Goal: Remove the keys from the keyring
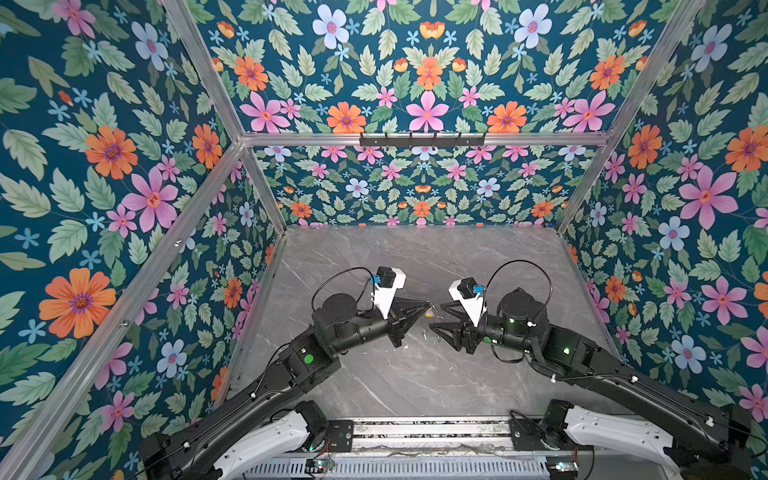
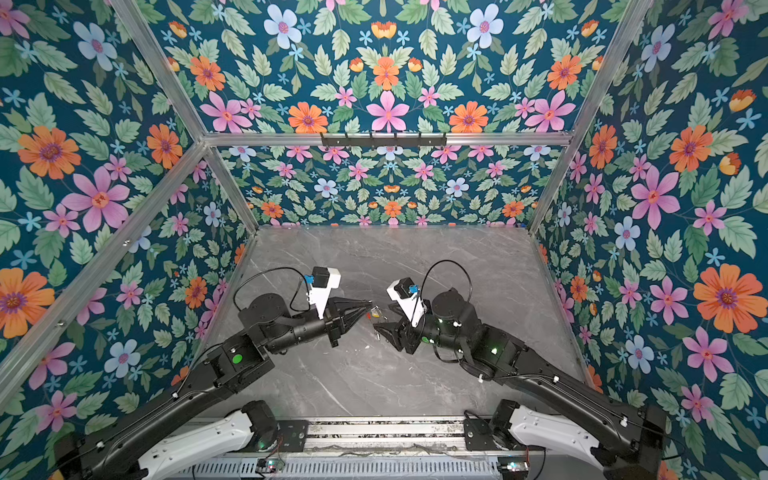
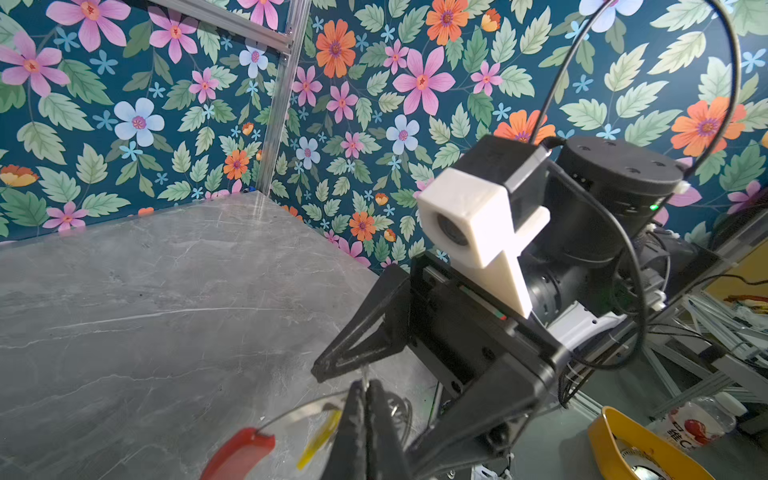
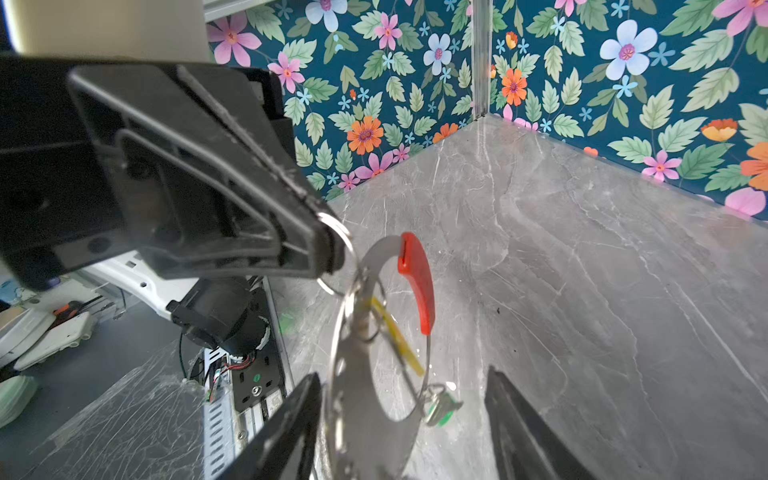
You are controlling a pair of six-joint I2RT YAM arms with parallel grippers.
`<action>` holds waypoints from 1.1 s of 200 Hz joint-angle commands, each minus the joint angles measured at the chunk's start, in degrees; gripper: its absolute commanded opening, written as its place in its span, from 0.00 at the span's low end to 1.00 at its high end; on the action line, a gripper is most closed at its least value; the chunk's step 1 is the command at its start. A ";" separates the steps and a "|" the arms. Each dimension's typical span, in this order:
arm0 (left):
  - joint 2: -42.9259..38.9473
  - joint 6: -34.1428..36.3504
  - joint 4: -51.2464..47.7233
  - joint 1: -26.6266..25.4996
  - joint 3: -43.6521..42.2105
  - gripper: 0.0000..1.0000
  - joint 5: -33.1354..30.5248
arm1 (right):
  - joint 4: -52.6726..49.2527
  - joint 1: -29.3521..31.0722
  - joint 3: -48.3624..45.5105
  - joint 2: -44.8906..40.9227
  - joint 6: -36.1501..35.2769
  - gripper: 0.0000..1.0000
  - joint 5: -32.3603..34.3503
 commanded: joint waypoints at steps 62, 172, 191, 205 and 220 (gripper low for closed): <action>-0.85 -1.68 4.91 -0.01 -0.74 0.00 1.20 | 0.34 0.09 1.63 2.01 -2.28 0.51 -1.53; -1.00 -2.14 4.64 0.04 -0.65 0.00 0.72 | -1.27 0.10 3.41 2.46 -3.43 0.13 -1.62; -0.88 -2.32 4.64 0.05 -0.66 0.00 0.51 | -1.29 0.05 3.59 2.42 -3.46 0.07 -1.62; -0.63 -2.43 4.60 0.03 -0.57 0.00 0.50 | -1.52 0.10 3.84 2.46 -3.60 0.02 -1.63; -0.53 -2.52 4.56 0.02 -0.52 0.00 0.37 | -1.83 0.18 4.20 2.54 -3.64 0.00 -1.88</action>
